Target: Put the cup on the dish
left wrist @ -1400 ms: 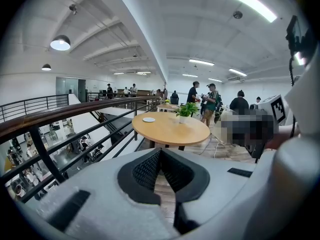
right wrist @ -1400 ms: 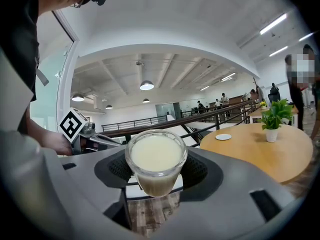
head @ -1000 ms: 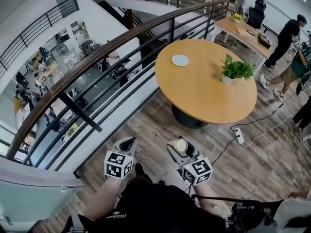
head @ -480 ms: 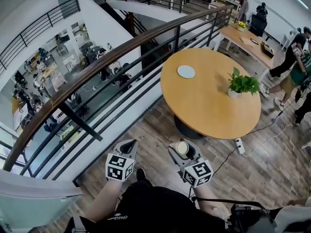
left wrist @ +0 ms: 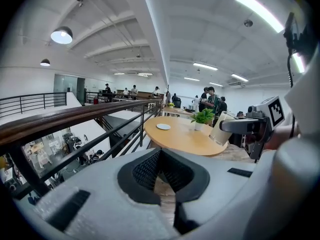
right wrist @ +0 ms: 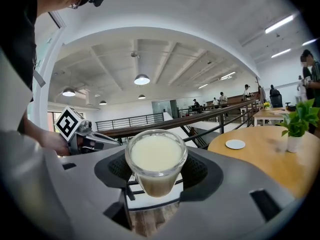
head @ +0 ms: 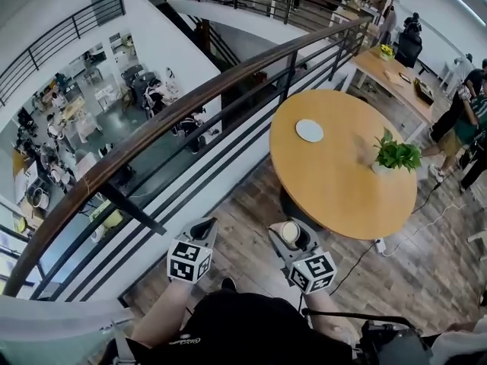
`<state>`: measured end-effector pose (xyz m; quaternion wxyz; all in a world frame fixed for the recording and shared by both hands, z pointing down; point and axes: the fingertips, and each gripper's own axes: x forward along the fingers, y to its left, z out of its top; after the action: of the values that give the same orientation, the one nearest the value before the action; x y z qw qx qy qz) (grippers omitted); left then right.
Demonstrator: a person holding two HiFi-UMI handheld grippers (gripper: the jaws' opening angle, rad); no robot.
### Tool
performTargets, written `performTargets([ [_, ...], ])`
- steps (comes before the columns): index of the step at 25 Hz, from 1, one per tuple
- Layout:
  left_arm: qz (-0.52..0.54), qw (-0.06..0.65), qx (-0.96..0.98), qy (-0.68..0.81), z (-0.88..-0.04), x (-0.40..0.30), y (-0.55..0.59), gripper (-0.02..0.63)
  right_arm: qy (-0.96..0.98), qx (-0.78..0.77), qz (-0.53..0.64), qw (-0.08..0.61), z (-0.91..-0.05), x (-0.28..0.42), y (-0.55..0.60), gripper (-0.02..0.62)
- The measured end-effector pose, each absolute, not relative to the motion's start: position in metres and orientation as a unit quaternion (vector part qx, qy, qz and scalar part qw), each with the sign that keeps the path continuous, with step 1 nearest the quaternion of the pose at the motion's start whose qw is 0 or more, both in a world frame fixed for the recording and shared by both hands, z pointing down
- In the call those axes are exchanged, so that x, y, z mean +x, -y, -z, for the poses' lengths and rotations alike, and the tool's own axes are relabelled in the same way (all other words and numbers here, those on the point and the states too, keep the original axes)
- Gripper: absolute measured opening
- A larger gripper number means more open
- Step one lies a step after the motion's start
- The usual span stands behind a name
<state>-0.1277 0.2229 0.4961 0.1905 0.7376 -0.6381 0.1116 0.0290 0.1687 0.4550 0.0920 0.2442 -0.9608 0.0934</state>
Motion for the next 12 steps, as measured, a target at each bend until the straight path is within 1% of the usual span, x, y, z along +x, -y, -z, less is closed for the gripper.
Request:
performTargets([
  [5,-0.112,0.197,0.743,0.629,-0.504,-0.161,-0.216,0.009,0.96,0.252,-0.088,0.088,-0.452,-0.008,-0.154,0.255],
  [12,-0.105,0.205,0.748,0.622,-0.509,-0.181,-0.205,0.008,0.958,0.258,-0.087,0.093,-0.453,-0.033,-0.141,0.255],
])
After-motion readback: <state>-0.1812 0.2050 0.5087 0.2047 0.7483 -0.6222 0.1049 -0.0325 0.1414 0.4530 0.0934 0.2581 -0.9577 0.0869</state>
